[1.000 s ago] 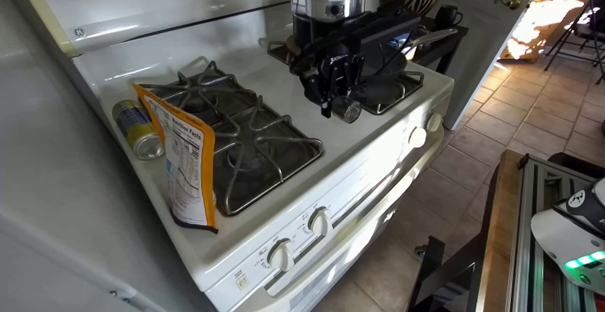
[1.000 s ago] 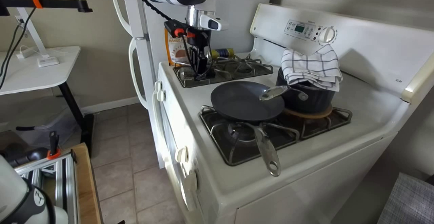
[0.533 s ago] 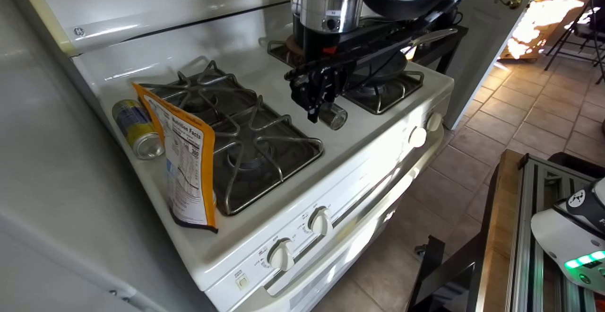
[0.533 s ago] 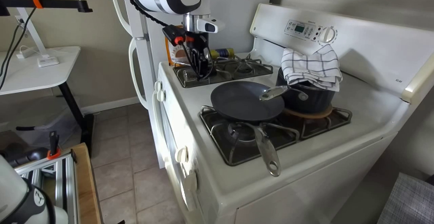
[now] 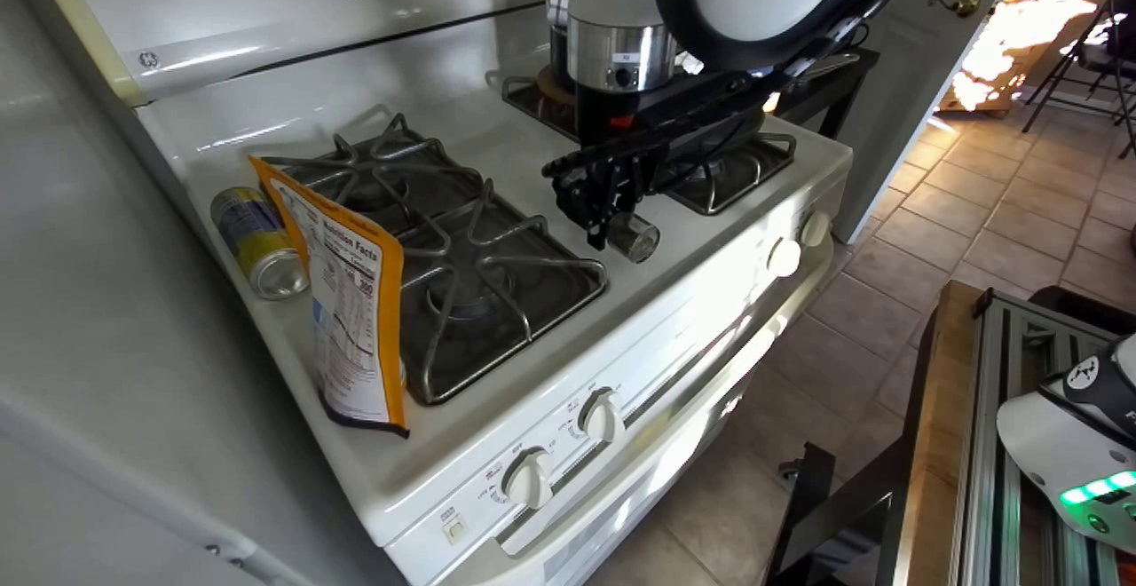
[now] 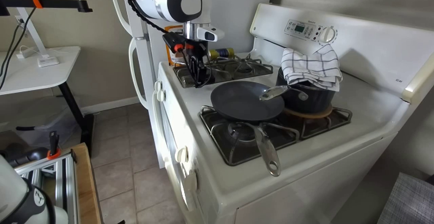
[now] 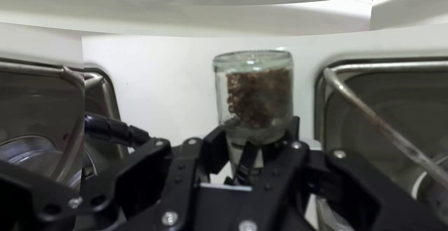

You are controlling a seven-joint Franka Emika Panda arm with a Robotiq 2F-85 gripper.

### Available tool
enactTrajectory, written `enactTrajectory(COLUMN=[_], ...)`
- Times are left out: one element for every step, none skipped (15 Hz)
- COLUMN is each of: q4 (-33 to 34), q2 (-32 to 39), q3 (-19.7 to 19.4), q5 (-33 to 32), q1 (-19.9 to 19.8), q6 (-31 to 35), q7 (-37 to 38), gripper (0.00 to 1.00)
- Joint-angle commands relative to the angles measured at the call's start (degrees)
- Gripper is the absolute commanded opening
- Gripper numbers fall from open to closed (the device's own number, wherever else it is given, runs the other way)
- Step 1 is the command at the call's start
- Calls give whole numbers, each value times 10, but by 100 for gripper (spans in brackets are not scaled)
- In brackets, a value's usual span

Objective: Remove the bottle from the pan

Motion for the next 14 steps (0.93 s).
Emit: enactTrajectory(q4=[7,9,10,12,13,16,19,21,22,23,20,16,12,7], q2=[19,22,25,28,30,33,35,36,35,33,25,17,8,-1], q3=[-3,-3,-4,-5,-5,-4,-3,-3,-3,-3,-3,-4,-4,-3], q5=[14,14,14,14,15,18,23,24,25,26,25,21,16,16], q1=[-2,-2,-2,-2,-2,-1,-2,-2,-2,-1,0,1,2,3], q6=[3,3,2,0,-1,-6,-13,-16,-21,-25,-26,-27,-26,-18], q7=[-12,-13,-13,-15,-17,-21,-27,-31,-32,-32,-30,-25,-19,-23], gripper=[9,9,9,9,9,9,18,59,60,68,75,84,91,98])
